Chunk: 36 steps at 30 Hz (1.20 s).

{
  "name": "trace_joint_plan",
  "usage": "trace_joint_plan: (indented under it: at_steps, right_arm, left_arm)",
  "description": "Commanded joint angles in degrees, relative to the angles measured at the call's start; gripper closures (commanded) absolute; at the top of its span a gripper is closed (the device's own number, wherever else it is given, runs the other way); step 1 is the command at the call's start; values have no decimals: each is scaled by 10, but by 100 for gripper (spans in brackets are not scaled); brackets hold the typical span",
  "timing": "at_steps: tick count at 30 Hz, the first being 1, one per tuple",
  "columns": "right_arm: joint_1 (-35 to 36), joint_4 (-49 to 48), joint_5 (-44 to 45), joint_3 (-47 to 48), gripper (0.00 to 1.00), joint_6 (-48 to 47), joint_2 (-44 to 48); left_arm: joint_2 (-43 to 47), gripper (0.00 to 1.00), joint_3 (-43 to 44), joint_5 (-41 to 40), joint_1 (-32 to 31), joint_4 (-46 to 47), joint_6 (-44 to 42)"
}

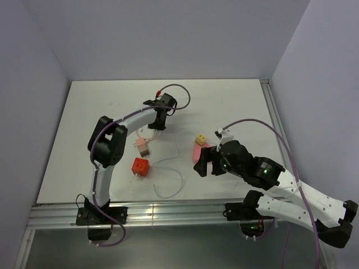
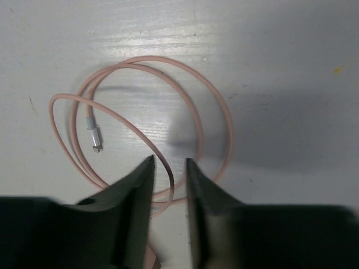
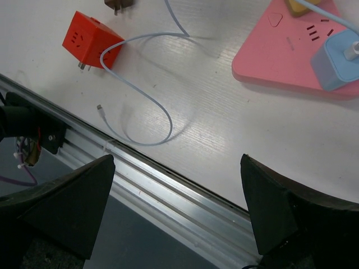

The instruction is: Insert the plug

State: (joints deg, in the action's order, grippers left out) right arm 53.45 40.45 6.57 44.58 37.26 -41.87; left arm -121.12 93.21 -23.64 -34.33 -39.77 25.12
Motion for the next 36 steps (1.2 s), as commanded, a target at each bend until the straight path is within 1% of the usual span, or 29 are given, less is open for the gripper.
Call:
trace_joint_plan:
  at_steps: [1, 2, 3, 4, 5, 6, 9, 10, 12, 13, 14, 15, 16, 17, 21, 22, 23, 25, 27, 29, 30, 32, 36]
  right_arm:
    - [2, -2, 5, 11, 0, 3, -10]
    - [1, -1, 7, 24, 0, 1, -16]
    - [1, -1, 13, 32, 0, -2, -21]
    - [2, -2, 18, 38, 0, -4, -30]
    - [1, -11, 21, 49, 0, -8, -36]
    - [1, -17, 25, 53, 0, -11, -41]
    - [1, -52, 30, 68, 0, -40, -70]
    - [2, -61, 28, 74, 0, -58, -91]
    - [1, -91, 32, 96, 0, -73, -113]
    - [1, -102, 37, 101, 0, -79, -130]
    - [1, -129, 34, 110, 0, -83, -138]
    - [0, -145, 28, 113, 1, -89, -143]
    - [1, -162, 20, 116, 2, -100, -154]
    - [1, -187, 11, 119, 4, -106, -159]
    - [-1, -215, -3, 136, 5, -157, -180]
    - [-2, -216, -4, 139, 5, -166, -182]
    - [-3, -217, -6, 145, 5, -175, -181]
    - [-11, -211, 3, 153, 4, -186, -179]
    - [-19, -203, 7, 162, 3, -199, -170]
    - [-22, -213, -10, 156, 2, -218, -160]
    - [-23, -218, -28, 153, 2, -246, -154]
    - [-25, -231, -85, 141, 1, -274, -135]
    - [-25, -252, -117, 131, 0, -324, -114]
  left_arm:
    - [-26, 74, 49, 10, 8, -4, 0]
    - [-28, 78, 53, 35, 11, 0, -2]
    - [-29, 86, 58, 49, 20, 2, -4]
    - [-23, 100, 69, 67, 25, 2, -3]
    - [-18, 100, 73, 83, 33, 0, -3]
    - [-11, 100, 76, 117, 48, 1, 0]
    - [39, 100, 72, 159, 64, 4, 5]
    - [71, 100, 67, 169, 64, 4, 5]
    - [104, 100, 59, 195, 65, 9, 12]
    - [133, 100, 55, 229, 65, 13, 16]
    - [146, 100, 55, 244, 65, 12, 21]
    - [157, 100, 57, 260, 66, 12, 32]
    - [174, 100, 64, 299, 66, 9, 38]
    - [182, 100, 68, 319, 66, 2, 41]
    - [235, 100, 58, 411, 66, 18, 64]
    - [261, 100, 54, 426, 66, 21, 66]
    - [272, 99, 51, 459, 65, 24, 67]
    - [304, 100, 45, 485, 65, 34, 75]
    - [323, 100, 37, 543, 65, 53, 83]
    - [351, 100, 24, 593, 63, 83, 95]
    - [360, 100, 17, 638, 59, 97, 111]
    - [382, 100, 5, 663, 53, 129, 128]
    - [410, 100, -10, 690, 39, 155, 172]
